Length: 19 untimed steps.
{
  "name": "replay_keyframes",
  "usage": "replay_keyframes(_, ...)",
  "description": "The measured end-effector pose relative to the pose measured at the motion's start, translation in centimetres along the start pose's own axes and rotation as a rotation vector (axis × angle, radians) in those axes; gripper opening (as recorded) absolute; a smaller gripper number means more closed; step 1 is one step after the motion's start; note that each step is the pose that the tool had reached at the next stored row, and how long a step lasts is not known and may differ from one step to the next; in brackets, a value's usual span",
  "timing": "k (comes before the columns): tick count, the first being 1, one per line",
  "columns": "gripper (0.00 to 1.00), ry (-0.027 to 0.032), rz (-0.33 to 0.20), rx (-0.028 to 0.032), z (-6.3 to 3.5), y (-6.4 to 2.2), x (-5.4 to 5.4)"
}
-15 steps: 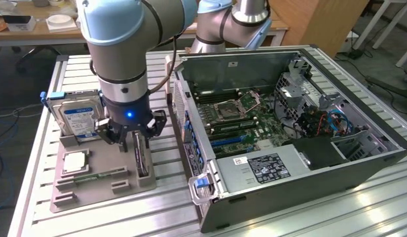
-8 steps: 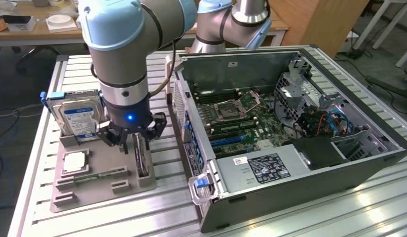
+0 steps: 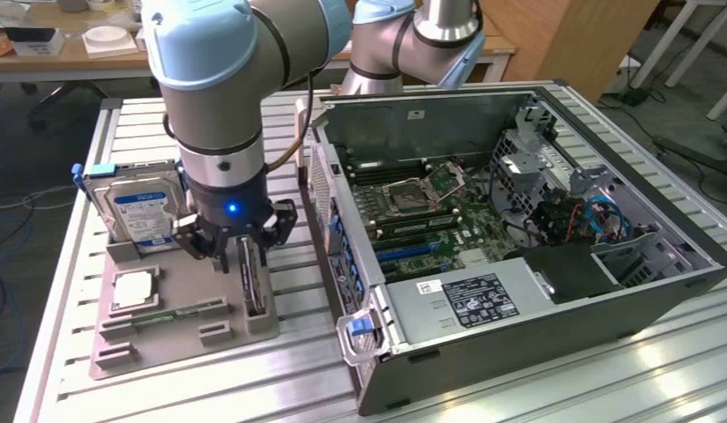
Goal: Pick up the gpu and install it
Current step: 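Pick up the gpu and move the gpu toward the slot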
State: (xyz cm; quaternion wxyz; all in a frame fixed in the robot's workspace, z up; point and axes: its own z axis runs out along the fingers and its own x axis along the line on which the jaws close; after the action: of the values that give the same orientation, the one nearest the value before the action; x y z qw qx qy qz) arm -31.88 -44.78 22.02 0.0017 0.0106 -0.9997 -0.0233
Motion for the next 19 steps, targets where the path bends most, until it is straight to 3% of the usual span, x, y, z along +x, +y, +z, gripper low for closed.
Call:
replay_keyframes(10, 0.53, 0.0000, 0.000, 0.0000, 0.09, 0.00, 0.00)
replay_keyframes(13, 0.45, -0.0001, 0.000, 0.0000, 0.09, 0.00, 0.00)
replay_keyframes(16, 0.27, 0.0001, 0.000, 0.0000, 0.09, 0.00, 0.00)
replay_keyframes(19, 0.27, 0.0001, 0.000, 0.0000, 0.09, 0.00, 0.00)
